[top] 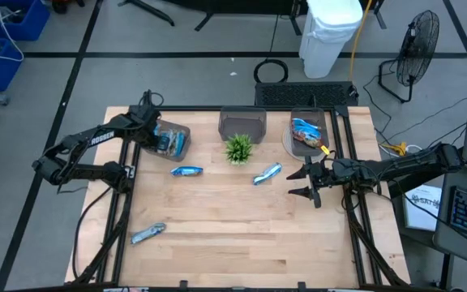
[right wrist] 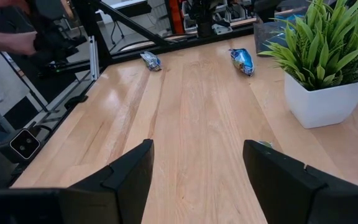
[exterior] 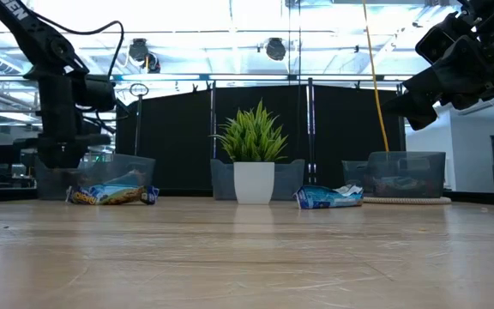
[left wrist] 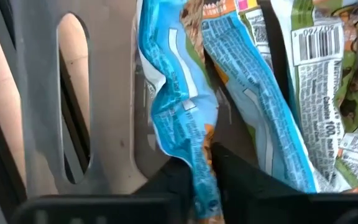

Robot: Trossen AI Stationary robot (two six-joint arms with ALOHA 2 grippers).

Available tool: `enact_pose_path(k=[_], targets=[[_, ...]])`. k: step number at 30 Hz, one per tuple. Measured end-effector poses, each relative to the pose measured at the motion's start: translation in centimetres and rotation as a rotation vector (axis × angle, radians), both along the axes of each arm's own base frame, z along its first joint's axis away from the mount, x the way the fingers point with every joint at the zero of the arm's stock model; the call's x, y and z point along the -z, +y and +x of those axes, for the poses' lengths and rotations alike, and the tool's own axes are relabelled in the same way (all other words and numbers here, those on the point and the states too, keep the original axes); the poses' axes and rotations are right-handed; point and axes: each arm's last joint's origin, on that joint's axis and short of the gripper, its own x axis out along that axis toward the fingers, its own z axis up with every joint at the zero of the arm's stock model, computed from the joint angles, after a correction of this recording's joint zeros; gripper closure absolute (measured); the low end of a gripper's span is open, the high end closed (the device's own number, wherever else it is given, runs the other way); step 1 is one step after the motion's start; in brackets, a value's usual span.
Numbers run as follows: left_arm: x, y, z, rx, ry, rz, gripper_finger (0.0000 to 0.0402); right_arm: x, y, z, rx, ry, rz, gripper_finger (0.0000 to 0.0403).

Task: Pick and place Granola Bars by type
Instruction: Put the yellow granola bar into the left black bin

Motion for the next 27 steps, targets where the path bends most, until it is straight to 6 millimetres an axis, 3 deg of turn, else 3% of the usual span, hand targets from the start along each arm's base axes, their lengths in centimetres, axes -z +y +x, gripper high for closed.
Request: enact_pose_path(k=[6, 14, 20, 27], targets=[[0.0, 0.1, 0.1, -0.036, -0.017, 0.007, 0.0241, 0.0, 0.0, 0.0, 0.000, 0.000, 0.000, 0.0165], [-0.1, 0.2, 0.2, -0.063, -0.036, 0.008, 0.0149, 0.0, 0.0, 0.0, 0.000, 0.000, 0.000, 0.0165], [-0.6, 0.5, 0.4, -0.056, -0.068, 0.012, 0.0112, 0.0, 0.0, 0.0, 0.000, 0.000, 0.000, 0.0165], [-2.4, 1.3, 1.0, -0.038, -0.099, 0.052, 0.0105, 0.0, 0.0, 0.0, 0.000, 0.000, 0.000, 0.0165]])
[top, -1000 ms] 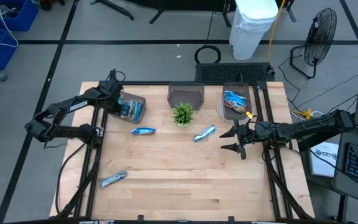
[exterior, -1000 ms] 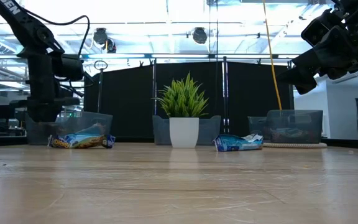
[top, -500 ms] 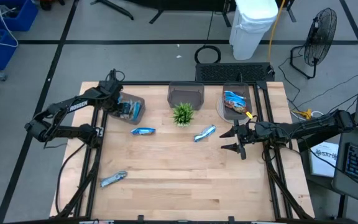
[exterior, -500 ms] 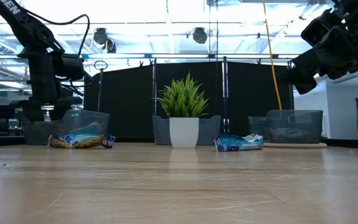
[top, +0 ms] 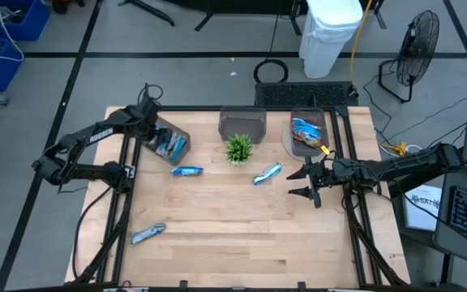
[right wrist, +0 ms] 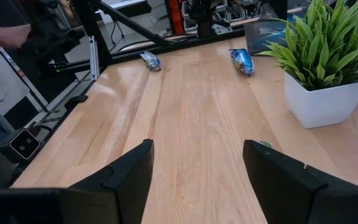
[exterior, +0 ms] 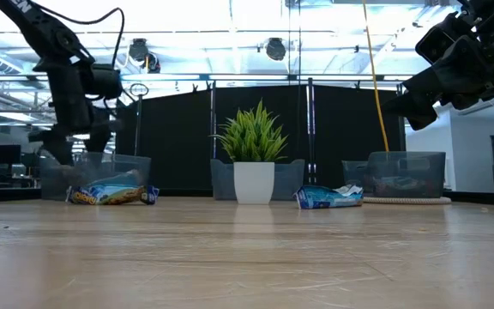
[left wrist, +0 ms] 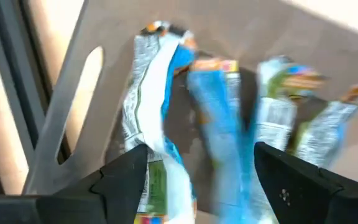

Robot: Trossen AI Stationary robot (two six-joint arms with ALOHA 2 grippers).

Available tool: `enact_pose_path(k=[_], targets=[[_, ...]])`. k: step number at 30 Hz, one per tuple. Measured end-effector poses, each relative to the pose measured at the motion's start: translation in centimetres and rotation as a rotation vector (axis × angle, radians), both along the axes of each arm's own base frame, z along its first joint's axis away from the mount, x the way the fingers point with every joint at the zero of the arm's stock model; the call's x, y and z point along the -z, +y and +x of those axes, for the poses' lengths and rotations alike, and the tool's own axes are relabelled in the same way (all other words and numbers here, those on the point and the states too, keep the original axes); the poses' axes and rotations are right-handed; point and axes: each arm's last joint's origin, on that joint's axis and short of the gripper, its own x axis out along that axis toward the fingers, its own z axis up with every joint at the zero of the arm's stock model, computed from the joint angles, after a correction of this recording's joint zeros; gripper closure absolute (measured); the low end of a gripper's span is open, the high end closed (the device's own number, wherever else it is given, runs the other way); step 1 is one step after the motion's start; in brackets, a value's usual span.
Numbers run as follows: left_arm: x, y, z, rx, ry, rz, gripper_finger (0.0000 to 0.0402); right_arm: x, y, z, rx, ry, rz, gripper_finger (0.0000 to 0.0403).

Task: Pick and place Granola Bars by type
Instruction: Put the yellow granola bar into the left black bin, then put the blue granola bar into the middle black bin

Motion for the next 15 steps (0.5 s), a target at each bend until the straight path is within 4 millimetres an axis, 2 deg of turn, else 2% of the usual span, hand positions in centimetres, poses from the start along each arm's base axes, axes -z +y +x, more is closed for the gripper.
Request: enact_pose_path(k=[9, 15], targets=[[-2.9, 0.0, 1.7, 0.103, -0.045, 0.009, 0.0122, 0.0, 0.0, 0.0, 0.000, 0.000, 0.000, 0.0165], [-3.9, -0.6, 2.3, 0.143, -0.029, -0.017, 0.0128, 0.0, 0.0, 0.0, 0.000, 0.000, 0.000, 0.0165]])
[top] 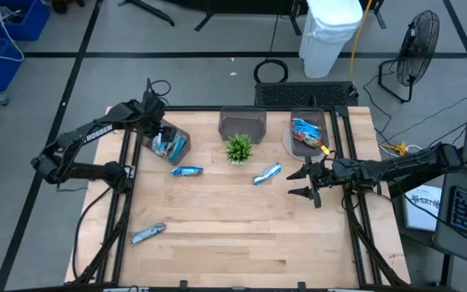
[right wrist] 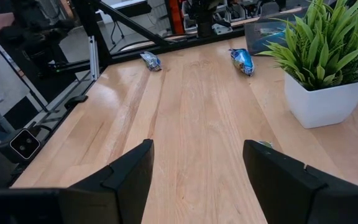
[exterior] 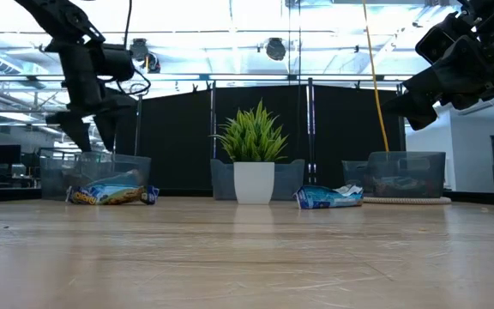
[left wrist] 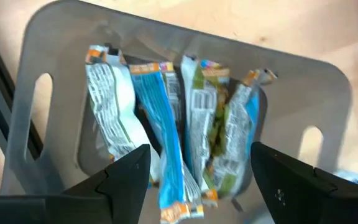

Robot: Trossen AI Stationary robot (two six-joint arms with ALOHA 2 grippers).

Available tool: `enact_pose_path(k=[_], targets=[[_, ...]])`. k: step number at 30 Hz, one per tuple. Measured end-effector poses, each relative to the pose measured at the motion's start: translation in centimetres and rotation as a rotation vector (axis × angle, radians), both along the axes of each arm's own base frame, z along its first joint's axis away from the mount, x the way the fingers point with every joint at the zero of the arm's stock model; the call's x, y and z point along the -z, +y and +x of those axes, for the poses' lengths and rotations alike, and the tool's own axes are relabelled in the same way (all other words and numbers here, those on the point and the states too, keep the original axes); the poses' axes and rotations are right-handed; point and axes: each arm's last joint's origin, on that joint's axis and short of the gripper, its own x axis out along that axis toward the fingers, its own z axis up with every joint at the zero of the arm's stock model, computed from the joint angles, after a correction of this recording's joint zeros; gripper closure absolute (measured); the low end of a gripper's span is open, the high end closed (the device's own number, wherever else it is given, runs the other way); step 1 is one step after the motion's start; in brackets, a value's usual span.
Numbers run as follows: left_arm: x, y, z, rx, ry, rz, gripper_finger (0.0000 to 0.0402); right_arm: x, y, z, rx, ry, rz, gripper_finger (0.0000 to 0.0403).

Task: Pick and place Granola Bars by type
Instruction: Put the blue granola bar into the middle black bin

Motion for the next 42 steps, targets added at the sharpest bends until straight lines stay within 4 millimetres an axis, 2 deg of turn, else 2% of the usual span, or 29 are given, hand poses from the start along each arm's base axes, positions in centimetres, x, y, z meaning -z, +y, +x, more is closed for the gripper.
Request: enact_pose_path(k=[8, 17, 23, 29, 37, 42], targets=[[-2.5, -0.6, 1.2, 0.104, -0.003, 0.024, 0.0130, 0.0, 0.0, 0.0, 0.000, 0.000, 0.000, 0.0165], [-6.1, -2.3, 4.0, 0.430, -0.090, 0.115, 0.0124, 0.0, 0.0, 0.0, 0.000, 0.000, 0.000, 0.0165], [-7.0, -4.1, 6.4, 0.725, -0.134, 0.270, 0.0128, 0.0, 0.0, 0.0, 0.000, 0.000, 0.000, 0.0165], [-5.6, -4.7, 9.1, 0.975, -0.095, 0.332, 0.0126, 0.0, 0.0, 0.0, 0.000, 0.000, 0.000, 0.0165], [-2.0, -4.6, 11.5, 1.092, 0.012, 0.211, 0.0125, 0.0, 0.0, 0.0, 0.000, 0.000, 0.000, 0.0165], [-0.6, -5.8, 12.3, 1.166, 0.062, 0.138, 0.0116, 0.0, 0.0, 0.0, 0.000, 0.000, 0.000, 0.0165]])
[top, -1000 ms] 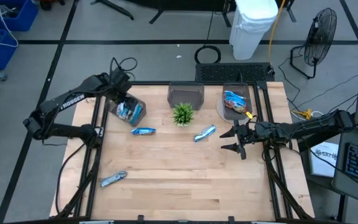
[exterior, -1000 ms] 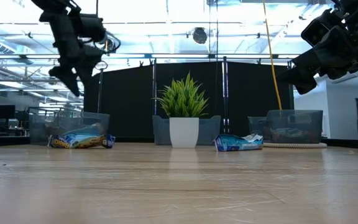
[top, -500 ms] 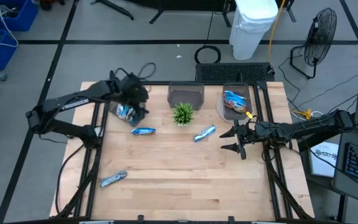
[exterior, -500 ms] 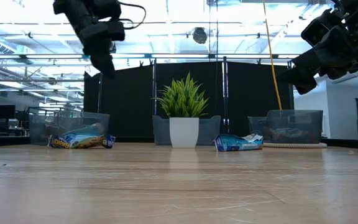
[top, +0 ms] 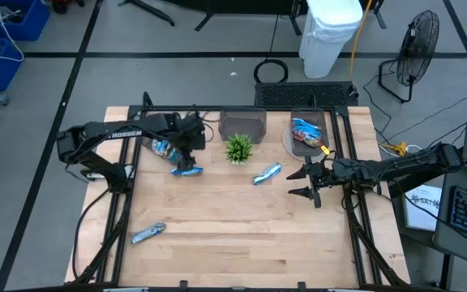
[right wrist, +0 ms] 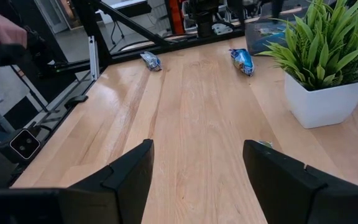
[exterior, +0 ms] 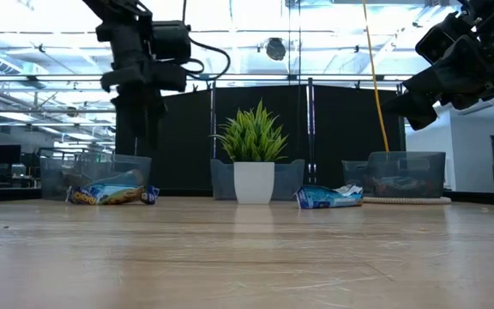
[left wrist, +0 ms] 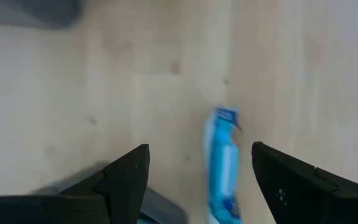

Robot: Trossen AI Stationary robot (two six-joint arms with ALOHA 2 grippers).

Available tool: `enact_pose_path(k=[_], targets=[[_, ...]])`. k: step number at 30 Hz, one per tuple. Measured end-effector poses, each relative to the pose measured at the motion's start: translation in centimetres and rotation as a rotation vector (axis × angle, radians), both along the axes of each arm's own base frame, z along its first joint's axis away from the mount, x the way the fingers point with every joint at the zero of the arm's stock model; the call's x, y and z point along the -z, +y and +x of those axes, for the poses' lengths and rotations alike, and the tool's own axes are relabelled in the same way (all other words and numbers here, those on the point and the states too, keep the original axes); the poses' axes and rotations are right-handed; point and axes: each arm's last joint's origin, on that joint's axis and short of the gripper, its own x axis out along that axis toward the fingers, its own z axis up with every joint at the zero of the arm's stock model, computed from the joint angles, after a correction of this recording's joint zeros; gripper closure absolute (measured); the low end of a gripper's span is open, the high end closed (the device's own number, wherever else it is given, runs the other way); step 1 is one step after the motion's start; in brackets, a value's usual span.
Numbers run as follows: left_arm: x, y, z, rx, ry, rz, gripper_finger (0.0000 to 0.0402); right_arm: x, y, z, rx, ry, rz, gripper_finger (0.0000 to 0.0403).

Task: Pick and place Granola Bars by type
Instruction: Put the blue granola bar into the middle black bin

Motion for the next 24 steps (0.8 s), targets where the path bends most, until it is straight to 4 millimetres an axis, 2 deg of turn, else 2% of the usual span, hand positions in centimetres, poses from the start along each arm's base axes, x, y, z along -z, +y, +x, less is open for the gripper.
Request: enact_pose_path(k=[6, 11, 18, 24], targets=[[1.4, -1.4, 0.7, 0.065, 0.056, -0.021, 0.0117, 0.0, 0.0, 0.0, 0.000, 0.000, 0.000, 0.0165], [3.5, -2.6, 1.0, 0.100, 0.126, -0.045, 0.0116, 0.0, 0.0, 0.0, 0.000, 0.000, 0.000, 0.0165], [5.9, -2.7, 1.9, 0.084, 0.113, -0.037, 0.0116, 0.0, 0.0, 0.0, -0.001, 0.000, 0.000, 0.0165], [7.6, -2.7, 2.3, 0.105, 0.169, -0.031, 0.0113, 0.0, 0.0, 0.0, -0.001, 0.000, 0.000, 0.0165]])
